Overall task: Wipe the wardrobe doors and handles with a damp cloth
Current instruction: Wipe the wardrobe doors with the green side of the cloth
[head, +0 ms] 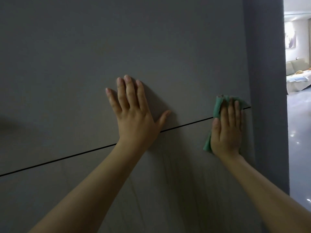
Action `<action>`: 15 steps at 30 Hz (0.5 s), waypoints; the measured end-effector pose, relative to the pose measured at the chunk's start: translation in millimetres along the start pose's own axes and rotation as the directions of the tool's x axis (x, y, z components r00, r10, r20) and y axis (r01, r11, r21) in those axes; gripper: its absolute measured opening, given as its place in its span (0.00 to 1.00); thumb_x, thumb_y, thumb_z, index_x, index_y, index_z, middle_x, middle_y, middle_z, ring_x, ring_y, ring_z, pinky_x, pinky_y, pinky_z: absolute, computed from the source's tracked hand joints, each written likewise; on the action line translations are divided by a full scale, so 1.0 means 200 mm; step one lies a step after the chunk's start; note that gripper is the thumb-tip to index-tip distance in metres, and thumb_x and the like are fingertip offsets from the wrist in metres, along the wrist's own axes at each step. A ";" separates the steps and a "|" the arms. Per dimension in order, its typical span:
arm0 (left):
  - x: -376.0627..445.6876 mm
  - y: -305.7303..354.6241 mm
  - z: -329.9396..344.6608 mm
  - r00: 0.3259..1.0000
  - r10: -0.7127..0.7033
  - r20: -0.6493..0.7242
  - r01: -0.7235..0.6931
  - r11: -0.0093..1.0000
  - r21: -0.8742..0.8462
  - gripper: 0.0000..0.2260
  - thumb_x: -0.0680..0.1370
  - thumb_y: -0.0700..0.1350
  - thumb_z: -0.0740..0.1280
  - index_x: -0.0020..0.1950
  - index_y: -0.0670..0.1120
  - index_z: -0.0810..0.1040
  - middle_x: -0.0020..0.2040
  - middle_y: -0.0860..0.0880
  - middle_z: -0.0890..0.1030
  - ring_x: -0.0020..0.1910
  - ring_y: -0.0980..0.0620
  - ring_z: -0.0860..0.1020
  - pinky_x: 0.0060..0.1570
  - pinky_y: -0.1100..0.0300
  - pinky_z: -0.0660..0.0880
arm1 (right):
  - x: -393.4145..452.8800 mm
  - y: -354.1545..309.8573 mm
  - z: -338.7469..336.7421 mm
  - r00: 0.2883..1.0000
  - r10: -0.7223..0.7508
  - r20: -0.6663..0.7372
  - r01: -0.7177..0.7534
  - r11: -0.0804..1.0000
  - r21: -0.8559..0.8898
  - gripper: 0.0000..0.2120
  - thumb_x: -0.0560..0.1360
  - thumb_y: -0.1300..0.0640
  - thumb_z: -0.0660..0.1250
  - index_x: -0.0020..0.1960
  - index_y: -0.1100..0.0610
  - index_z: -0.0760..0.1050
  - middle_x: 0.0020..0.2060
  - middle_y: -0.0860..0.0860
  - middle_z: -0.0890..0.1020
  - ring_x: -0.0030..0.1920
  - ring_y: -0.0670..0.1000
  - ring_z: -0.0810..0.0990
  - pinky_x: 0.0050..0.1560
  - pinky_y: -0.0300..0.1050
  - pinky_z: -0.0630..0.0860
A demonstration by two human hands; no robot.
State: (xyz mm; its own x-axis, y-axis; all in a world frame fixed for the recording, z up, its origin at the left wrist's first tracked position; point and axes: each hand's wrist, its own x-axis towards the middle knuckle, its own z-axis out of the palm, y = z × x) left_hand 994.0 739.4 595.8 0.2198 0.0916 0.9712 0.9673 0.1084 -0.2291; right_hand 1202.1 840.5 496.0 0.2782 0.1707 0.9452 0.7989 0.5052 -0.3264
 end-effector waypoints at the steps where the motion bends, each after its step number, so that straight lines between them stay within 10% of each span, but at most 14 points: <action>1: 0.00 0.00 0.00 1.000 0.000 0.005 0.000 1.000 -0.003 0.43 0.71 0.67 0.63 0.69 0.31 0.66 0.70 0.29 0.65 0.71 0.31 0.59 0.69 0.31 0.51 | -0.01 -0.03 0.01 0.997 0.069 -0.016 -0.069 0.998 0.013 0.25 0.82 0.52 0.46 0.74 0.64 0.56 0.73 0.61 0.63 0.74 0.60 0.57 0.75 0.50 0.47; 3: 0.00 -0.01 -0.02 1.000 0.003 0.016 -0.003 1.000 0.000 0.42 0.72 0.66 0.63 0.69 0.31 0.66 0.70 0.29 0.65 0.71 0.30 0.60 0.69 0.32 0.51 | -0.11 -0.14 0.03 0.989 0.144 -0.038 -0.143 0.989 0.029 0.25 0.82 0.52 0.46 0.73 0.66 0.59 0.72 0.63 0.64 0.73 0.63 0.59 0.74 0.54 0.49; 10: -0.01 -0.08 -0.10 0.993 0.061 0.099 -0.055 0.997 -0.060 0.35 0.76 0.60 0.62 0.74 0.37 0.63 0.74 0.34 0.62 0.74 0.36 0.58 0.72 0.43 0.44 | -0.38 -0.23 -0.01 0.947 -0.278 0.159 0.272 0.961 0.054 0.25 0.83 0.49 0.43 0.78 0.53 0.47 0.77 0.50 0.49 0.77 0.55 0.48 0.76 0.54 0.46; 15: -0.04 -0.23 -0.24 0.970 0.127 0.208 -0.087 0.978 -0.192 0.27 0.79 0.53 0.55 0.76 0.42 0.63 0.77 0.38 0.58 0.77 0.40 0.53 0.75 0.47 0.42 | -0.22 -0.39 0.02 0.977 0.210 0.043 -0.212 0.975 0.059 0.25 0.82 0.51 0.43 0.75 0.62 0.53 0.75 0.58 0.59 0.75 0.59 0.54 0.75 0.57 0.50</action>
State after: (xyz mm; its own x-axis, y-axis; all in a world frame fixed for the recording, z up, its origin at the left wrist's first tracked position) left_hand 953.1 685.3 601.4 0.3094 0.3084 0.8995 0.9509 -0.0919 -0.2956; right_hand 1125.9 797.1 480.3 0.4168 0.3091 0.8549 0.6887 0.5065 -0.5189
